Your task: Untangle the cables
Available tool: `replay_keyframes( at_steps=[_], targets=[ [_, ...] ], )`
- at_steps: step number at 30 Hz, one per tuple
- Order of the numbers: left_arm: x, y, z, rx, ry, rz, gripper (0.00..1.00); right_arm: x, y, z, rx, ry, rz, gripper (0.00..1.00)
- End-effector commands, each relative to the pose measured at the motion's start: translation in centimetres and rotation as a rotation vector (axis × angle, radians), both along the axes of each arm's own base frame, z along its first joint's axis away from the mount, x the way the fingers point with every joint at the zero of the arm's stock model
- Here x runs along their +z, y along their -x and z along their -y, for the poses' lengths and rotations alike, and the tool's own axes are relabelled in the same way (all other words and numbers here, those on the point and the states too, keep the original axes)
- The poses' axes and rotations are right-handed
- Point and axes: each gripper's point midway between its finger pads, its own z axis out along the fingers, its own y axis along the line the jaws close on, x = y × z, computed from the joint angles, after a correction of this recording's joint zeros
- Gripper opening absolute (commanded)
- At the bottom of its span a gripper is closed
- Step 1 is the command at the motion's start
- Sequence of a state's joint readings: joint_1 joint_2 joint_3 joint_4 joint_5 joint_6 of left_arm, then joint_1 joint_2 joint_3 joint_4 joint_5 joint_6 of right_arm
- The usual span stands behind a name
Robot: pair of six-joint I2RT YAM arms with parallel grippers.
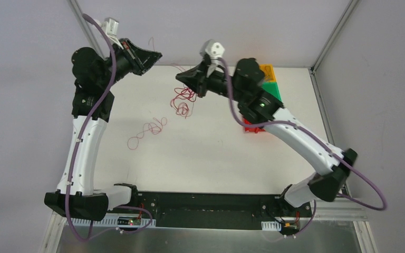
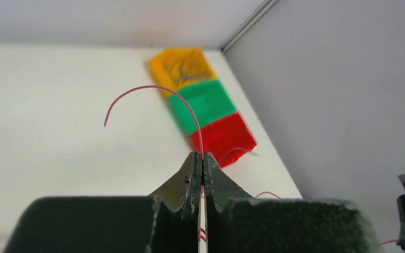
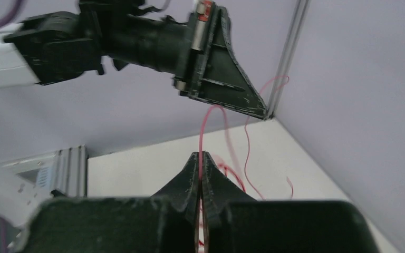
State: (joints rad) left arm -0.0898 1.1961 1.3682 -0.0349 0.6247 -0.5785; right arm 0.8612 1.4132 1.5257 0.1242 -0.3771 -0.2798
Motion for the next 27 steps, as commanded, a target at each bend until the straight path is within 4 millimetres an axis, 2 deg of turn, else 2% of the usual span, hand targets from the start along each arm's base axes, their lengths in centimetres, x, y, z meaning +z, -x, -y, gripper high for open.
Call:
replay_keyframes(
  at_steps=[1, 2, 3, 5, 7, 8, 9, 10, 11, 12, 13, 14, 15, 16, 18, 19, 21, 23, 27],
  targets=[
    [-8.5, 0.0, 0.4, -0.031, 0.002, -0.218, 0.0, -22.6, -0.1, -0.6, 0.039, 0.445, -0.484, 0.0],
    [-9.2, 0.4, 0.8, -0.054, 0.021, -0.253, 0.0, -21.0, -0.2, -1.0, 0.049, 0.43, -0.48, 0.0],
    [-9.2, 0.7, 1.0, -0.074, 0.028, -0.26, 0.0, -17.6, -0.8, -1.4, 0.045, 0.377, -0.448, 0.0],
    [-7.6, 1.3, 1.1, -0.089, 0.022, -0.211, 0.0, -6.3, -1.9, -1.8, 0.046, 0.189, -0.327, 0.0],
    [-5.0, 1.7, 0.9, -0.085, 0.004, -0.119, 0.0, 4.4, -1.9, -0.6, 0.049, 0.014, -0.217, 0.0],
    [-3.9, 1.8, 0.9, -0.082, -0.004, -0.082, 0.0, 7.1, -1.8, 0.1, 0.044, -0.032, -0.199, 0.0],
    [-3.0, 1.9, 0.8, -0.079, -0.01, -0.053, 0.0, 7.3, -1.6, 0.2, 0.05, -0.037, -0.213, 0.0],
    [-2.4, 1.9, 0.7, -0.076, -0.013, -0.031, 0.0, 4.4, -1.6, -0.2, 0.06, 0.014, -0.262, 0.0],
    [-2.0, 1.8, 0.7, -0.074, -0.013, -0.018, 0.0, -0.4, -1.6, -0.5, 0.05, 0.088, -0.339, 0.0],
    [-1.7, 1.7, 0.8, -0.076, -0.01, -0.01, 0.0, -6.8, -1.4, -0.3, 0.038, 0.188, -0.427, 0.0],
    [-1.7, 1.6, 0.9, -0.083, -0.001, -0.015, 0.0, -12.3, -0.7, 0.5, 0.038, 0.289, -0.48, 0.0],
    [-1.1, 1.7, 1.2, -0.104, 0.012, 0.004, 0.0, -16.3, 0.2, 1.4, 0.045, 0.373, -0.52, 0.0],
    [-0.7, 2.0, 1.5, -0.13, 0.021, 0.015, 0.0, -16.7, 0.6, 1.9, 0.048, 0.389, -0.522, 0.0],
    [-0.3, 2.2, 1.7, -0.145, 0.026, 0.024, 0.0, -14.1, 0.2, 1.9, 0.043, 0.34, -0.48, 0.0],
    [-0.3, 2.4, 1.7, -0.141, 0.026, 0.034, 0.0, -5.7, -1.7, 1.6, 0.004, 0.179, -0.321, 0.0],
    [-0.7, 2.3, 1.6, -0.134, 0.024, 0.028, 0.0, -1.5, -2.5, 1.9, -0.016, 0.111, -0.257, 0.0],
    [-2.3, 1.8, 1.7, -0.135, 0.015, -0.01, 0.0, 4.2, -2.9, 2.6, -0.022, 0.012, -0.211, 0.0],
    [-4.4, 1.6, 2.0, -0.16, 0.015, -0.072, 0.0, 4.6, -2.8, 3.1, -0.028, 0.006, -0.211, 0.0],
    [-8.4, 2.7, 3.1, -0.216, -0.009, -0.148, 0.0, 2.7, -2.7, 4.6, -0.073, 0.031, -0.168, 0.0]
  ],
)
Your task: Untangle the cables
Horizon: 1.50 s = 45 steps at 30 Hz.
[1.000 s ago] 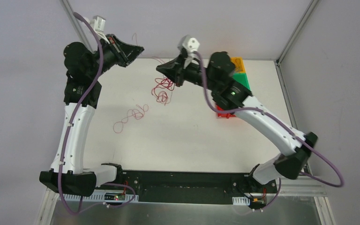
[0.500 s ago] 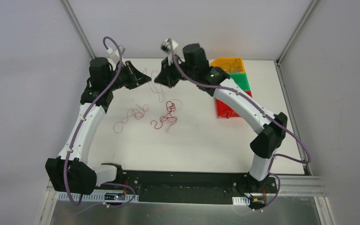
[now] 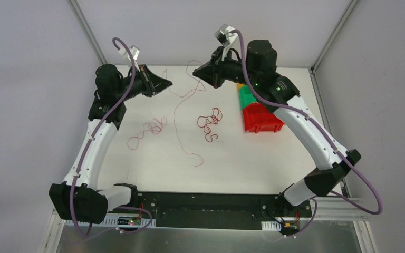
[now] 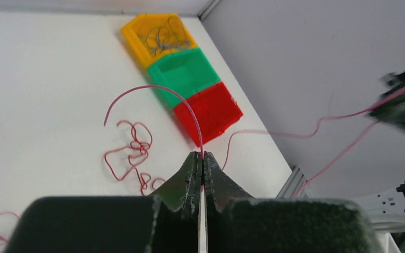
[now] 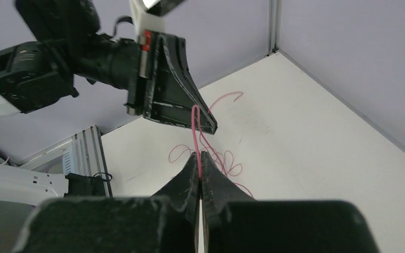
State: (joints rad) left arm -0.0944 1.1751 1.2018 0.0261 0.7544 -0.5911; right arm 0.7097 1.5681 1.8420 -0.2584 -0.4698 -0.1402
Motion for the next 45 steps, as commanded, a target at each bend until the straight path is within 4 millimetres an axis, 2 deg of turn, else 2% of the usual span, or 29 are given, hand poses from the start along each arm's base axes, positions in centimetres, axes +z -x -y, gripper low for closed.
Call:
replay_keyframes(
  at_steps=[1, 4, 11, 13, 15, 16, 18, 21, 23, 25, 29, 31, 36, 38, 42, 45],
  targets=[
    [-4.3, 1.7, 1.6, -0.103, -0.023, -0.081, 0.0, 3.7, 2.0, 2.8, -0.034, -0.069, 0.129, 0.0],
    [-7.5, 3.1, 2.6, -0.166, -0.053, -0.149, 0.0, 4.7, 1.6, 4.4, -0.088, -0.08, 0.173, 0.0],
    [-14.3, 6.0, 5.1, -0.31, -0.131, -0.293, 0.0, 8.4, -0.6, 8.0, -0.224, -0.127, 0.248, 0.0],
    [-15.6, 6.2, 5.3, -0.317, -0.146, -0.32, 0.0, 9.1, -0.7, 8.5, -0.236, -0.139, 0.258, 0.0],
    [-15.8, 5.6, 5.3, -0.308, -0.158, -0.319, 0.0, 9.3, -0.5, 8.8, -0.237, -0.14, 0.265, 0.0],
    [-15.3, 5.1, 5.3, -0.306, -0.165, -0.307, 0.05, 9.3, -0.4, 8.9, -0.238, -0.134, 0.271, 0.0],
    [-13.8, 4.3, 5.5, -0.31, -0.169, -0.263, 0.23, 9.2, -0.5, 9.3, -0.246, -0.119, 0.278, 0.0],
    [-11.8, 3.6, 5.7, -0.319, -0.175, -0.195, 0.56, 9.0, -0.6, 10.3, -0.258, -0.099, 0.294, 0.0],
    [-10.0, 3.5, 5.7, -0.343, -0.186, -0.115, 0.69, 9.2, -0.5, 11.0, -0.264, -0.095, 0.303, 0.0],
    [-7.8, 3.3, 5.6, -0.348, -0.201, -0.019, 0.78, 9.3, -0.2, 11.4, -0.256, -0.091, 0.302, 0.0],
    [-3.1, 3.0, 6.3, -0.404, -0.203, 0.195, 0.87, 8.9, 0.6, 11.3, -0.213, -0.075, 0.289, 0.0],
    [-1.2, 2.8, 6.9, -0.437, -0.192, 0.272, 0.98, 8.6, 0.8, 11.0, -0.191, -0.073, 0.276, 0.0],
    [0.7, 2.7, 9.3, -0.53, -0.209, 0.493, 0.99, 9.0, 0.8, 10.3, -0.161, -0.092, 0.249, 0.0],
    [0.3, 2.5, 10.5, -0.554, -0.218, 0.542, 0.99, 9.3, 0.7, 10.1, -0.155, -0.103, 0.242, 0.0],
    [-0.6, 0.7, 12.5, -0.561, -0.166, 0.558, 0.99, 9.7, 0.7, 9.6, -0.133, -0.113, 0.237, 0.0],
    [-0.7, 2.1, 14.6, -0.662, -0.074, 0.518, 0.99, 9.6, 0.1, 9.7, -0.153, -0.105, 0.243, 0.0]
  ],
)
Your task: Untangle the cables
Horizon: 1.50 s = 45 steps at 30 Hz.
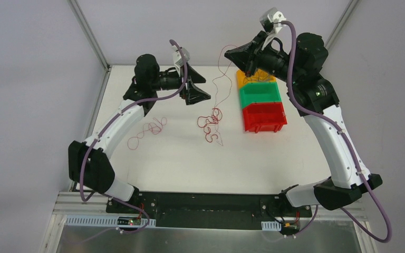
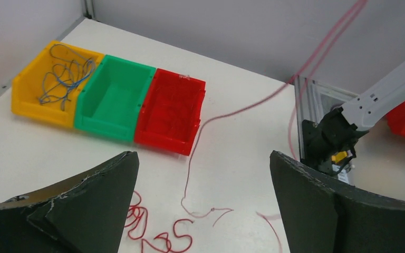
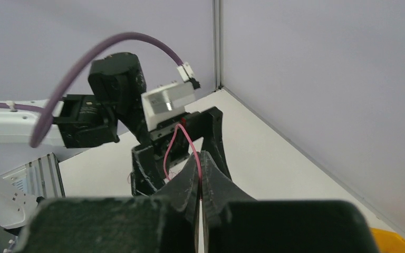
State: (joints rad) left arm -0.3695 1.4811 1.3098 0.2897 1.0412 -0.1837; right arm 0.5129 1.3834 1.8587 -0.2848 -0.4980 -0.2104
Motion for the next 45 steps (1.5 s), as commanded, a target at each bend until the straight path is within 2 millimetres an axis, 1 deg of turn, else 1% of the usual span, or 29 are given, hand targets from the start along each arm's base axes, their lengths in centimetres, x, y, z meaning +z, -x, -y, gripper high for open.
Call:
replay_keyframes(
  at_steps=[1, 3, 4, 5, 7, 8, 9, 12, 14, 17, 19, 22, 27, 30, 35, 38, 39, 41, 42, 43, 45],
  targets=[
    [1.7, 2.1, 2.9, -0.161, 0.095, 0.048, 0.99, 2.0, 0.1, 0.0, -0.001, -0.028, 0.048, 0.0],
    [1.3, 3.4, 4.0, -0.202, 0.092, 0.045, 0.99, 2.3, -0.5, 0.4, -0.036, -0.025, 0.072, 0.0],
    [1.0, 3.6, 4.3, -0.204, 0.089, 0.046, 0.99, 2.4, -0.9, 0.6, -0.059, -0.02, 0.088, 0.0],
    [0.6, 3.4, 4.4, -0.185, 0.087, 0.037, 0.99, 2.7, -1.3, 0.9, -0.082, -0.017, 0.106, 0.0],
    [-0.3, 1.9, 3.9, -0.104, 0.063, 0.012, 0.99, 3.6, -2.3, 1.9, -0.13, -0.024, 0.137, 0.0],
    [-0.8, 0.9, 3.4, -0.057, 0.05, 0.002, 0.99, 4.1, -2.9, 2.4, -0.158, -0.031, 0.152, 0.0],
    [-1.1, -0.2, 2.6, -0.002, 0.044, -0.003, 0.99, 4.6, -3.5, 3.1, -0.186, -0.038, 0.168, 0.0],
    [-1.8, -2.8, 0.2, 0.132, 0.033, -0.024, 0.99, 6.0, -5.6, 5.1, -0.27, -0.053, 0.209, 0.0],
    [-1.6, -4.2, -1.6, 0.198, 0.037, -0.032, 0.99, 6.8, -7.2, 6.7, -0.316, -0.073, 0.218, 0.0],
    [-1.5, -5.2, -3.8, 0.242, 0.047, -0.067, 0.99, 7.5, -9.4, 8.6, -0.361, -0.096, 0.224, 0.0],
    [-1.8, -5.6, -4.9, 0.258, 0.045, -0.087, 0.99, 7.8, -11.1, 9.8, -0.393, -0.102, 0.234, 0.0],
    [-2.6, -5.7, -6.1, 0.286, 0.033, -0.111, 0.99, 7.6, -13.8, 11.3, -0.433, -0.103, 0.242, 0.0],
    [-4.0, -5.4, -7.1, 0.314, 0.004, -0.127, 0.99, 7.3, -17.3, 14.3, -0.509, -0.099, 0.257, 0.0],
    [-4.6, -5.4, -7.6, 0.33, -0.008, -0.136, 0.99, 6.1, -19.0, 15.9, -0.548, -0.087, 0.237, 0.0],
    [-5.3, -5.7, -8.0, 0.342, -0.014, -0.158, 0.99, 3.5, -20.9, 17.9, -0.59, -0.055, 0.204, 0.0],
    [-5.7, -5.7, -8.1, 0.343, -0.017, -0.17, 0.99, 2.4, -21.2, 19.3, -0.622, -0.042, 0.197, 0.0],
    [-5.8, -5.7, -8.2, 0.343, -0.019, -0.174, 0.99, 2.4, -21.1, 19.7, -0.63, -0.045, 0.204, 0.0],
    [-6.1, -5.7, -8.3, 0.344, -0.023, -0.184, 0.99, 2.0, -20.7, 19.9, -0.631, -0.046, 0.199, 0.0],
    [-6.3, -5.7, -8.4, 0.345, -0.025, -0.192, 0.99, 1.8, -20.5, 20.9, -0.648, -0.045, 0.194, 0.0],
    [-6.5, -5.8, -8.4, 0.346, -0.026, -0.197, 0.99, 1.9, -19.9, 21.2, -0.65, -0.046, 0.196, 0.0],
    [-6.7, -5.9, -8.5, 0.346, -0.027, -0.206, 0.99, 1.2, -19.3, 21.7, -0.65, -0.035, 0.183, 0.0]
  ],
)
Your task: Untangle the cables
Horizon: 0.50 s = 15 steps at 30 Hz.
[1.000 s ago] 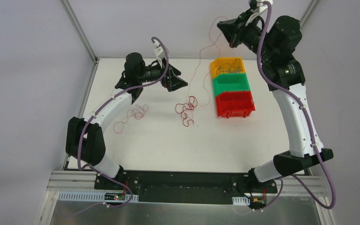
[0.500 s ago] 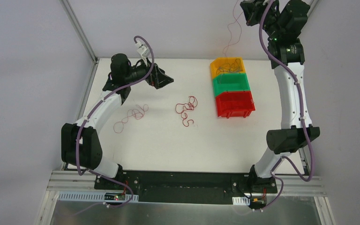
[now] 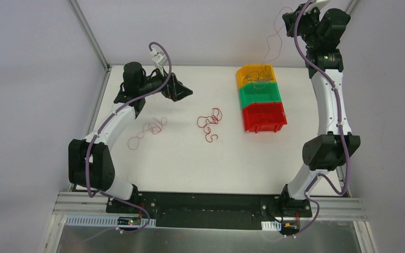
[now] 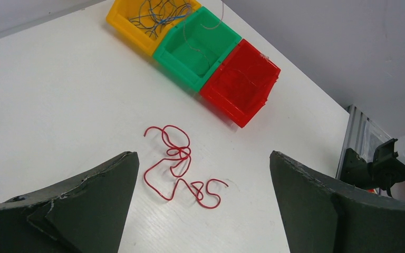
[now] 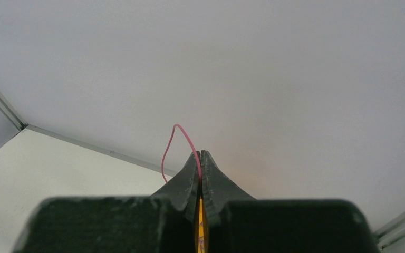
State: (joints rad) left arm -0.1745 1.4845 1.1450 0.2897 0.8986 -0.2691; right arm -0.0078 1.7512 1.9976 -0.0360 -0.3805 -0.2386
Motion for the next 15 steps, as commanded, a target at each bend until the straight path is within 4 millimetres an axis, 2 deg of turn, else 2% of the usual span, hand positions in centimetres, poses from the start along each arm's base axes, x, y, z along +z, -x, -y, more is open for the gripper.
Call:
replay_keyframes(
  at_steps=[1, 5, 15],
  targets=[
    [0.3, 0.2, -0.6, 0.004, -0.007, 0.027, 0.99, 4.9, 4.1, 1.4, -0.01, 0.017, 0.145, 0.0],
    [0.2, 0.2, -0.4, -0.003, 0.004, 0.013, 0.99, 1.9, 3.9, 1.9, -0.015, 0.063, 0.103, 0.0],
    [-0.3, 0.7, -0.8, 0.006, 0.0, -0.002, 0.99, -3.0, 1.0, 1.7, 0.017, 0.086, 0.038, 0.0]
  ],
)
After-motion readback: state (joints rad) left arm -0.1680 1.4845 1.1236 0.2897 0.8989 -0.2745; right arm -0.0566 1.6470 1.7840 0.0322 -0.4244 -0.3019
